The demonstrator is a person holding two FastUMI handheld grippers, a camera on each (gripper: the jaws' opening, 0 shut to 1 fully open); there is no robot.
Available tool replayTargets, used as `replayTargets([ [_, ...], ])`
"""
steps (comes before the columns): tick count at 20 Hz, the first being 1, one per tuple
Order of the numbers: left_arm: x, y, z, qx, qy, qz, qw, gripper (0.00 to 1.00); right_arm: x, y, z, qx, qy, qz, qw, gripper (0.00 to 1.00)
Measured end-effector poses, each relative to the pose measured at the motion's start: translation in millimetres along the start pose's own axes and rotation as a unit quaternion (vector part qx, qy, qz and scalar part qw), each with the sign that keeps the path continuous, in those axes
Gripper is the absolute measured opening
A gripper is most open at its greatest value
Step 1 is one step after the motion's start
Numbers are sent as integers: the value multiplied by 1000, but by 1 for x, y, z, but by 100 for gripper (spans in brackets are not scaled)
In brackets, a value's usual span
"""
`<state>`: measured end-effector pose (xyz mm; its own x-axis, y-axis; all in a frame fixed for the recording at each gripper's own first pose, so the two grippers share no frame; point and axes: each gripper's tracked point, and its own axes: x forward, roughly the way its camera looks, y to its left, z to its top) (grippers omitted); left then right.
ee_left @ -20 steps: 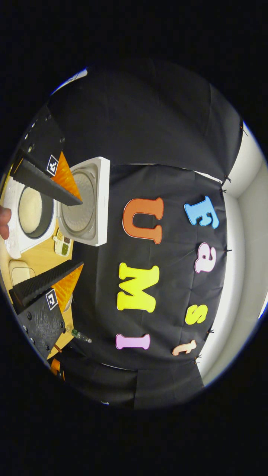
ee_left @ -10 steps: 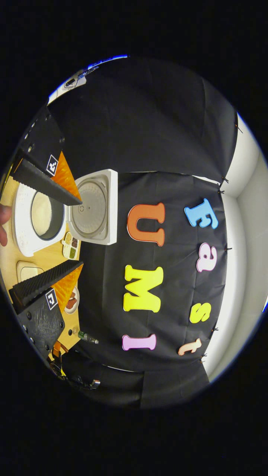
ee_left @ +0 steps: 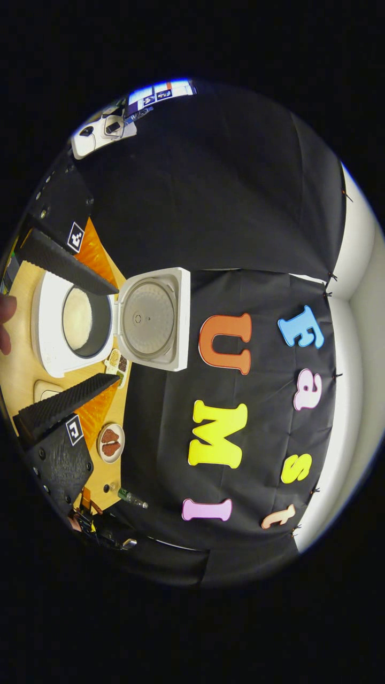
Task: Close the left gripper, press the button to open the rice cooker; take a wooden spoon from the chopstick holder with the right hand, scoop a spoonful of rice and pour it into the rice cooker, then put the wooden spoon back into the chopstick holder.
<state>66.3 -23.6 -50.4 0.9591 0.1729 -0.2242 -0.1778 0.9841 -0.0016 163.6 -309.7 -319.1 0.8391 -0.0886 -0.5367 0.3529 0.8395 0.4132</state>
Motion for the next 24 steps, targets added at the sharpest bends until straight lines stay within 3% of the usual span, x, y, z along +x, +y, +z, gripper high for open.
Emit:
replayTargets([
  [3,-7,4,1,-6,-2,7,1000,94,4,2,5,5,-2,10,1000,54],
  [4,-8,2,0,-9,1,6,1000,94,2,4,5,9,-2,15,1000,60],
  [5,-10,1,-2,-10,2,5,1000,94,0,5,6,12,-3,16,1000,35],
  [6,-10,1,-3,-10,2,5,1000,94,-2,6,6,12,-3,15,1000,34],
  [7,-12,1,-4,-12,2,4,1000,94,-4,8,4,12,0,13,1000,16],
  [12,-20,4,-7,-15,-3,-2,1000,94,-27,18,10,-14,-3,8,1000,19],
  [17,-27,10,-10,-44,-2,-9,999,94,-64,42,41,-65,-45,-2,997,11],
  [20,-32,23,-10,-48,-6,-6,999,94,-89,77,55,-119,-68,-2,991,10],
  [24,-40,38,-12,-53,-11,-3,999,94,-116,162,52,-192,-89,40,977,9],
])
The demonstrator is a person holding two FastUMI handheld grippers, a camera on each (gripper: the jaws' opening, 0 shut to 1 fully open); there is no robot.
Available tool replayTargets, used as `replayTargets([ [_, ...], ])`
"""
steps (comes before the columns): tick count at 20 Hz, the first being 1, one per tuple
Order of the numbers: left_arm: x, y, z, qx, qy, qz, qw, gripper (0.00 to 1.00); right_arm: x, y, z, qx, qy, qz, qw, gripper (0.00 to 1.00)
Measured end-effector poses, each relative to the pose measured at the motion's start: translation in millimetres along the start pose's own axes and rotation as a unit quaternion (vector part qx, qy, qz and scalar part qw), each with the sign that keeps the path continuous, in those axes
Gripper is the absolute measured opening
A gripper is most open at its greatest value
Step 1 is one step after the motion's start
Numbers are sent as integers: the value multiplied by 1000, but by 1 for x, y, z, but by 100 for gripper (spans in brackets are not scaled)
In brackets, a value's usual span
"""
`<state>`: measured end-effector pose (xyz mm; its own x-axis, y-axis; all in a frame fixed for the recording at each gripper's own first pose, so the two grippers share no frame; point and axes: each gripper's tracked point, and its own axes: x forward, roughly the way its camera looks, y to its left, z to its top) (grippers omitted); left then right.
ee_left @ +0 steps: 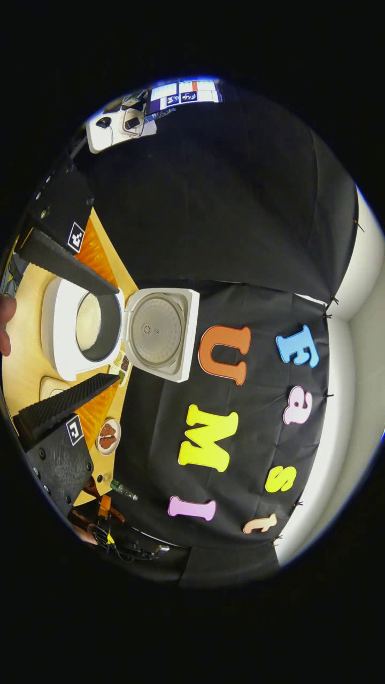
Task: Close the left gripper, press the button to open the rice cooker; take a wooden spoon from the chopstick holder with the right hand, scoop a spoonful of rice and pour it into the rice cooker, then put the wooden spoon back into the chopstick holder.
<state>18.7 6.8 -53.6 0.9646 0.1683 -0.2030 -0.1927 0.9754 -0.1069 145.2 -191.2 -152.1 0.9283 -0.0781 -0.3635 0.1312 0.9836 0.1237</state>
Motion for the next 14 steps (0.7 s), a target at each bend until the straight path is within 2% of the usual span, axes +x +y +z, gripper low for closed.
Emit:
replayTargets([
  [3,-6,10,-3,0,-2,-5,1000,94,0,62,-5,-35,6,44,998,10],
  [6,-9,26,-4,6,-6,-2,1000,94,13,91,-36,-73,32,54,995,7],
  [7,-10,30,-2,10,-11,-1,1000,94,20,95,-51,-88,41,49,994,11],
  [11,-19,48,-5,11,-8,16,1000,94,47,95,-112,-168,68,16,983,10],
  [14,-26,55,-11,13,2,20,1000,94,56,98,-137,-209,62,3,976,9],
])
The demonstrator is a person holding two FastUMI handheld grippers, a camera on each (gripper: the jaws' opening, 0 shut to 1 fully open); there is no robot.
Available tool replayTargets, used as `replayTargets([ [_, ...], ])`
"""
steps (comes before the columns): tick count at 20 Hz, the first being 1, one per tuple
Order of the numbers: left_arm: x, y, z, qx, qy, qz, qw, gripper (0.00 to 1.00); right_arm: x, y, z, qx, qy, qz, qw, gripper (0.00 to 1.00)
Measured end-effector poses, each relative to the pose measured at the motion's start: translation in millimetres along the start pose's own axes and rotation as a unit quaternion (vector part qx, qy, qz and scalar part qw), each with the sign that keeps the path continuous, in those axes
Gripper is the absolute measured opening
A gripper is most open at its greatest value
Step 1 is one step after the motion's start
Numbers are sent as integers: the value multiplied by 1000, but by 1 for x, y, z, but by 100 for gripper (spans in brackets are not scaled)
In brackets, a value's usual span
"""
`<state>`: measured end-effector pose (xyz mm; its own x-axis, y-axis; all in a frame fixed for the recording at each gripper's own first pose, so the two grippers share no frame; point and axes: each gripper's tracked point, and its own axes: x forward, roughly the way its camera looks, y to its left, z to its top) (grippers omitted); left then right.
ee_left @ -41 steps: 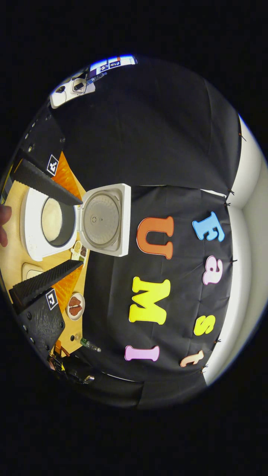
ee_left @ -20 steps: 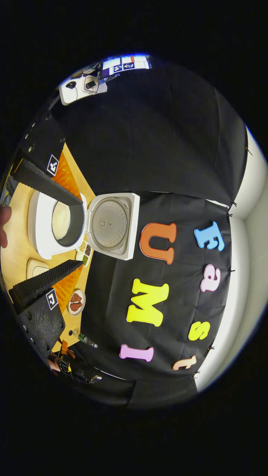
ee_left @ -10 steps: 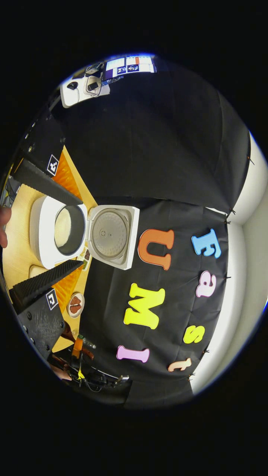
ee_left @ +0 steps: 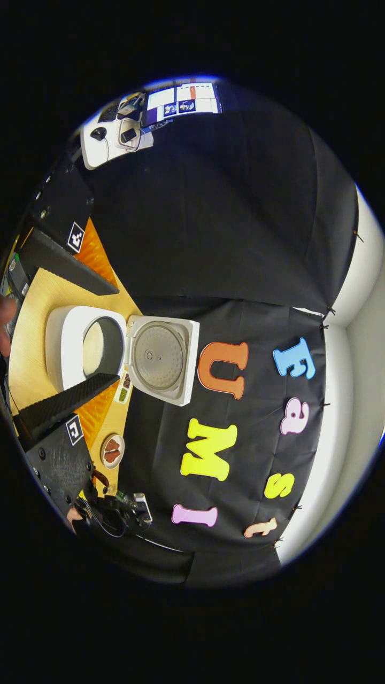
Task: Close the left gripper, press the button to open the rice cooker; take a wooden spoon from the chopstick holder with the right hand, scoop a spoonful of rice and pour it into the rice cooker, then put the wooden spoon back into the chopstick holder.
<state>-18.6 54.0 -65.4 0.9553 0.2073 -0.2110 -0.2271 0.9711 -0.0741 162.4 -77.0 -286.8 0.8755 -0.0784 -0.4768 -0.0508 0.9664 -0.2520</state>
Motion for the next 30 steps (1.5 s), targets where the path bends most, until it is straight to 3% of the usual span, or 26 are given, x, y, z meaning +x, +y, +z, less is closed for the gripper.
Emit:
replayTargets([
  [2,-1,4,-4,3,6,4,1000,94,7,4,-14,-15,2,-13,1000,10],
  [5,-5,7,-5,2,15,9,1000,94,10,22,-26,10,9,2,1000,10],
  [12,-11,10,-3,9,23,18,1000,94,20,66,-16,156,20,84,984,9],
  [15,-12,6,-1,11,21,18,1000,94,21,71,-15,236,37,111,965,11],
  [20,-15,-4,-3,15,24,13,1000,94,24,58,-9,362,60,137,920,9],
  [27,-7,-25,4,13,21,-3,1000,94,16,20,-4,439,45,146,885,9],
  [30,0,-31,7,15,19,-7,1000,94,6,-11,-3,493,28,142,858,9],
])
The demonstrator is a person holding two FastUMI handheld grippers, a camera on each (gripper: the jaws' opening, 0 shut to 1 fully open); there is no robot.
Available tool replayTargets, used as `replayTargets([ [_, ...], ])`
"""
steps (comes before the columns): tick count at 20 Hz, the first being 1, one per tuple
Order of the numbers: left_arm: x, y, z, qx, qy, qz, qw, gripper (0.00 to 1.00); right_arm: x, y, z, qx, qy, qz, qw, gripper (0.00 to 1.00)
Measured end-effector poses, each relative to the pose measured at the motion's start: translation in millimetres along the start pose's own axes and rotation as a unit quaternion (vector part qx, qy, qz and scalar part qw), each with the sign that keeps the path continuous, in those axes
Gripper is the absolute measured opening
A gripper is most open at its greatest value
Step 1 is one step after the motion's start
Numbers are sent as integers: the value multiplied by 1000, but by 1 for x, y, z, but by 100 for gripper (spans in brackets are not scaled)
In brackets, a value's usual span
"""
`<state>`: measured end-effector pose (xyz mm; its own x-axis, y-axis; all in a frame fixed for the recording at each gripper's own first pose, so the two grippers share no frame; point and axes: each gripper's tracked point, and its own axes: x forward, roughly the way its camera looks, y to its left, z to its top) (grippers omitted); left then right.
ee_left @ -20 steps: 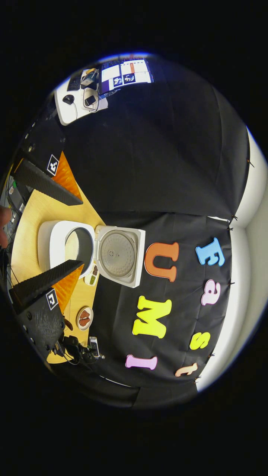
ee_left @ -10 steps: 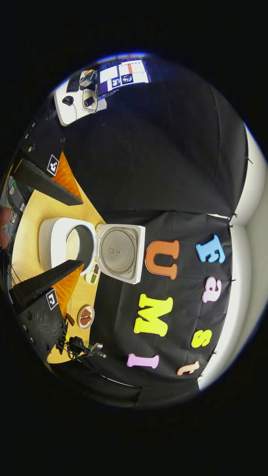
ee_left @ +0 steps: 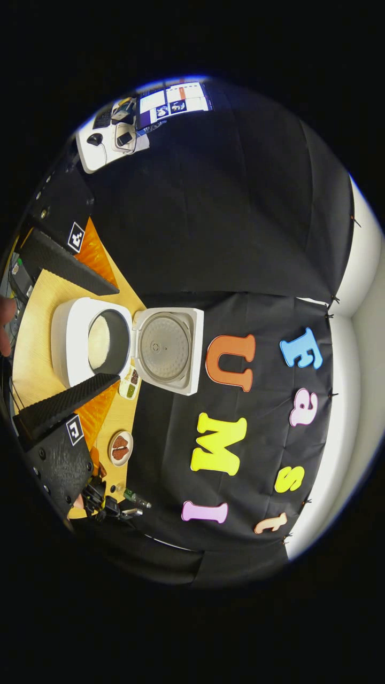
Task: Close the left gripper, press the button to open the rice cooker; take a wooden spoon from the chopstick holder with the right hand, scoop a spoonful of rice and pour it into the rice cooker, then put the wooden spoon back into the chopstick holder.
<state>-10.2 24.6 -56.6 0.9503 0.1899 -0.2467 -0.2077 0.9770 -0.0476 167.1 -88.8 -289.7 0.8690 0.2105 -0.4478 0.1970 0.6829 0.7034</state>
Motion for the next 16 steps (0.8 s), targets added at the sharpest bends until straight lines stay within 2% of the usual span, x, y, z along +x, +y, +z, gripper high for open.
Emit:
replayTargets([
  [4,8,-14,1,1,1,-17,1000,94,-25,-11,30,64,-34,16,997,9],
  [9,16,-26,4,5,-4,-37,999,94,-51,4,51,131,-50,57,988,9],
  [12,16,-28,2,6,-5,-43,999,94,-51,40,59,133,-47,88,986,9],
  [16,8,-15,0,10,-14,-33,999,94,-36,120,58,105,-26,143,984,11],
])
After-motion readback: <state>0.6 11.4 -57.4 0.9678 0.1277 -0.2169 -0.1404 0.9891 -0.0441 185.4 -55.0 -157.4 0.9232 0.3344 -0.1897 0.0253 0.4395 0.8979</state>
